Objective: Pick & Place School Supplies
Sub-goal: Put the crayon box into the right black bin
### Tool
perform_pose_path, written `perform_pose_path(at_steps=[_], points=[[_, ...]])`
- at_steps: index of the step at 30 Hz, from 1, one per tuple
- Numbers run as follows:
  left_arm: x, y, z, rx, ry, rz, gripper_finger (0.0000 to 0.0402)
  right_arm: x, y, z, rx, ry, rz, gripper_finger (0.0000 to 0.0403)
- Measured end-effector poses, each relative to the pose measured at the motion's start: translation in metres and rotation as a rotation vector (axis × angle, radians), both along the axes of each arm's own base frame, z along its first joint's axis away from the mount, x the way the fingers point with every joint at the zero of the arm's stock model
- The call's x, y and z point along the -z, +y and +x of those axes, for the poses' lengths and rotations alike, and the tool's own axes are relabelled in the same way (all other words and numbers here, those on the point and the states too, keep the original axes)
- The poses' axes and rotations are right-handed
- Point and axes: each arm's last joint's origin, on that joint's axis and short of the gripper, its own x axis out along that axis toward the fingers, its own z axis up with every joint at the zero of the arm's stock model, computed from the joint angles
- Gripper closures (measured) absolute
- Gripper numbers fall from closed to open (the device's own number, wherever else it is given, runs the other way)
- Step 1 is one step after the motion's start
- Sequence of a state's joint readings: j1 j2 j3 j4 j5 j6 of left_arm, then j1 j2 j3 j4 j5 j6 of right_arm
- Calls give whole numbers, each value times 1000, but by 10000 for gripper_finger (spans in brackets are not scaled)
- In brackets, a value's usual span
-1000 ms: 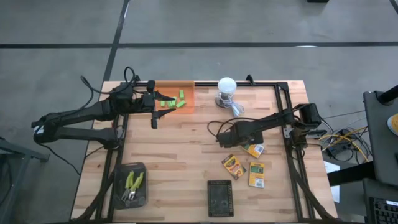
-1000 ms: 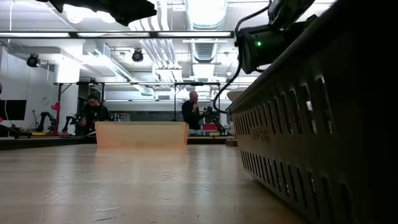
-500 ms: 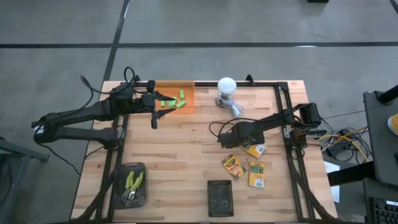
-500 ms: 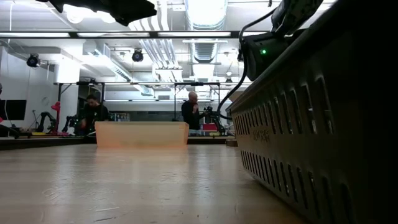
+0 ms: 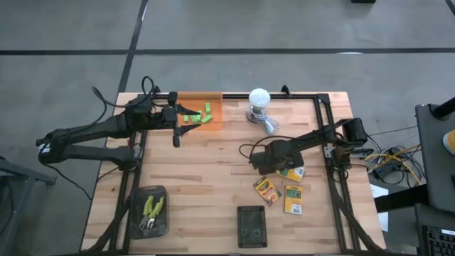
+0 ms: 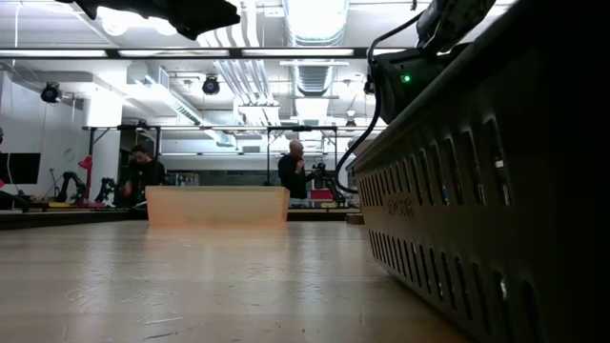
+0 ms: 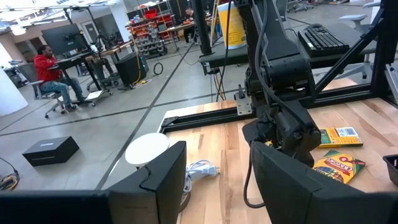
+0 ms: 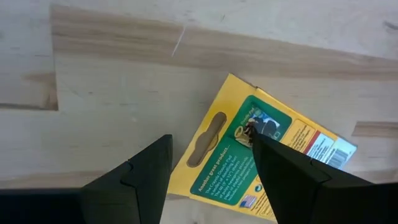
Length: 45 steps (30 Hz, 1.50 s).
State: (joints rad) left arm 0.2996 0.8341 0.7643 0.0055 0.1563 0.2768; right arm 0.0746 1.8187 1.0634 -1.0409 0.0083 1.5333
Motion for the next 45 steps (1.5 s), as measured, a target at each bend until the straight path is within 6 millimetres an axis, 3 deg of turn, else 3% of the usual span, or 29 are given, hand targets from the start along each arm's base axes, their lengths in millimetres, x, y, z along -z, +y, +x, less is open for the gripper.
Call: perform_pose_path(at_steps=[7,31,45], points=[[0,0,0,0,0,0,213,0,5,-1,-10,3,26,198],[0,0,0,0,0,0,213,0,9,0,-30,-4,17,388],[0,0,0,0,0,0,213,-11,10,7,-123,-53,19,395]])
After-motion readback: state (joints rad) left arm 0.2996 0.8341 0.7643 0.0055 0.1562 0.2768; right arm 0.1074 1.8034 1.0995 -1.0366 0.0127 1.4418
